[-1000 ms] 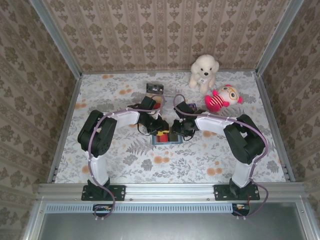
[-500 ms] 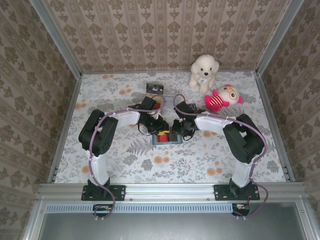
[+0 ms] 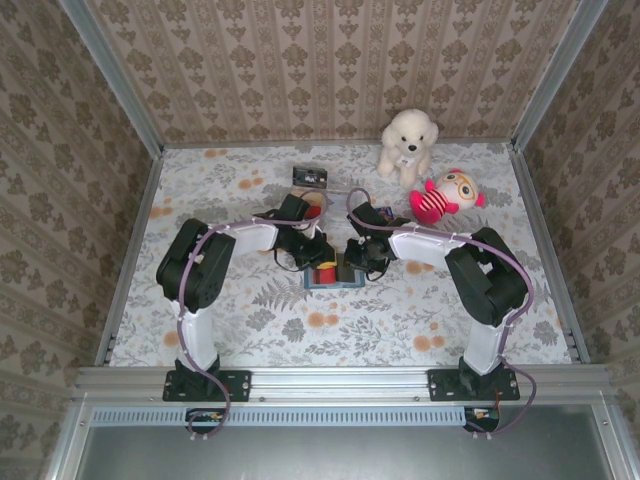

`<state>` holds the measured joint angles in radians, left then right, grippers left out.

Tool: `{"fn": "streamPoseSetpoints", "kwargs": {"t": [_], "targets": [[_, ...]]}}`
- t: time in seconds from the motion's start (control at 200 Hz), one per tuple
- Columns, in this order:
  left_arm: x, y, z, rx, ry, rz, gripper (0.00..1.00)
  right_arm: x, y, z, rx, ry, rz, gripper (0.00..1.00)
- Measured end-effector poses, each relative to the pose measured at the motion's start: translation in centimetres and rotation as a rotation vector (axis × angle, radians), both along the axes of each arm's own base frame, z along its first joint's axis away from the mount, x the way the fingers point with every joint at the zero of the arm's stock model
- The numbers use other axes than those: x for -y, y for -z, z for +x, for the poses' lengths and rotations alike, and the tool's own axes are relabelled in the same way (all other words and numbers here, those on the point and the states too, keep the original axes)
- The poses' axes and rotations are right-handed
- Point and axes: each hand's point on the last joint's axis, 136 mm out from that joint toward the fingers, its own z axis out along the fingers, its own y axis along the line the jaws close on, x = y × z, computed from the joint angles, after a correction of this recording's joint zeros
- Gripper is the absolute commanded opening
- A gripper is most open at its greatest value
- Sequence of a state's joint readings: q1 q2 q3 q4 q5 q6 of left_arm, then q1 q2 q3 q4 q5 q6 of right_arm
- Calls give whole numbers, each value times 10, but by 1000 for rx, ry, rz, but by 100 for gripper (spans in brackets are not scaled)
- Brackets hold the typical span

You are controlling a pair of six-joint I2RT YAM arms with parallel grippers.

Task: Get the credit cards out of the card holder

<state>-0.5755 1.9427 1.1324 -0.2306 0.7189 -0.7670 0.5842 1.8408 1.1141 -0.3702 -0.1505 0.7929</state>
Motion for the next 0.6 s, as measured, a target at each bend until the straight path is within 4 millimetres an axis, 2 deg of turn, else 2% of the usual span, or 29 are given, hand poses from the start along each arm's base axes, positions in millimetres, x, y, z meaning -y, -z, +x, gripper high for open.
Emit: {"fn": "streamPoseSetpoints", "kwargs": {"t": [0.09,0.335,0.6], "targets": [[-1,0,0,-4,-1,-9,0,0,0,0,-3,4,0,26],[-13,1,-5,-16,-14,-19,0,0,0,1,-10,21,4,26],[-26,-20,-7,46,-1,-9,0,0,0,1,-11,32,8,26]]}}
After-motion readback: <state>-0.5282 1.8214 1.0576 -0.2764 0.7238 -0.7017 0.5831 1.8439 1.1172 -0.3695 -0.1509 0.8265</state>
